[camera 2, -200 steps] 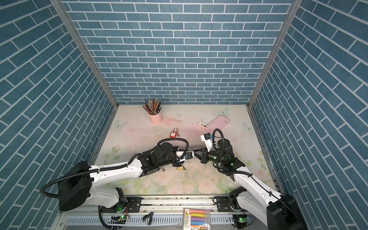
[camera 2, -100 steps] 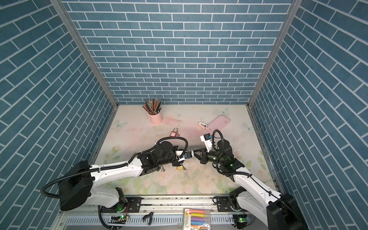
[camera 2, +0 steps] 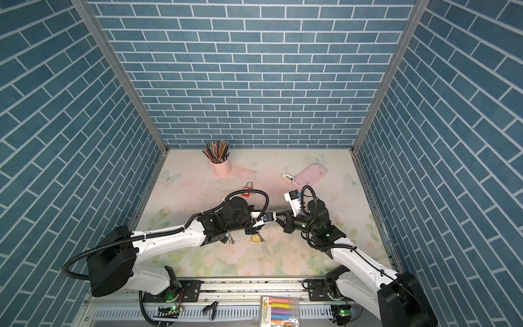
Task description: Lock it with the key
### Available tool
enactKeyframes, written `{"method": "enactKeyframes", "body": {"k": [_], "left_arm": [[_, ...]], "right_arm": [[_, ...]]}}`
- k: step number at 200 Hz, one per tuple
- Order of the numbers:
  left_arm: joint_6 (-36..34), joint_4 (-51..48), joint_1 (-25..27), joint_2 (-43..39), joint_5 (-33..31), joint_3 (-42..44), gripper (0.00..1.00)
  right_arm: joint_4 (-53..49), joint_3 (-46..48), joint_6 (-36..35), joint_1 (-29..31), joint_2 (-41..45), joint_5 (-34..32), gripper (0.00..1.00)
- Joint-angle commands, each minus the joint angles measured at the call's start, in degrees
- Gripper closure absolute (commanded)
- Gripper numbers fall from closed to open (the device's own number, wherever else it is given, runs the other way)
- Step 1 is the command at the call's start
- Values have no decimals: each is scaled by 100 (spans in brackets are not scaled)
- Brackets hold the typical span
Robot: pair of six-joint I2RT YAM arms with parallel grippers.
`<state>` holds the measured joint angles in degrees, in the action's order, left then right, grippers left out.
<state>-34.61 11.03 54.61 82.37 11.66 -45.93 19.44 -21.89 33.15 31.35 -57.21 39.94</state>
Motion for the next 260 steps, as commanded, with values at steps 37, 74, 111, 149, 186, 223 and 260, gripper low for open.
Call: {"method": "enactKeyframes", "body": {"k": [37, 74, 111, 149, 186, 223, 260], "left_arm": [[244, 1659, -138, -122, 194, -606, 100], [527, 1503, -264, -177, 386, -584, 100], [777, 1251, -323, -160, 525, -689, 100], [833, 1305, -331, -186, 472, -709, 100], [790, 1458, -339, -193, 341, -798, 100], [789, 1667, -423, -255, 330, -848, 100], [816, 1797, -478, -257, 365, -965, 100]], "right_arm": [[-755, 129, -10, 411, 111, 671, 100], [-819, 44, -36, 415, 147, 621, 100], [-836, 1, -53, 407, 220, 559, 100], [-874, -29, -36, 414, 52, 592, 100], [-846, 0, -1, 409, -220, 659, 100], [-799, 84, 31, 415, -339, 576, 100], [-412, 224, 229, 523, -636, 587, 100]]}}
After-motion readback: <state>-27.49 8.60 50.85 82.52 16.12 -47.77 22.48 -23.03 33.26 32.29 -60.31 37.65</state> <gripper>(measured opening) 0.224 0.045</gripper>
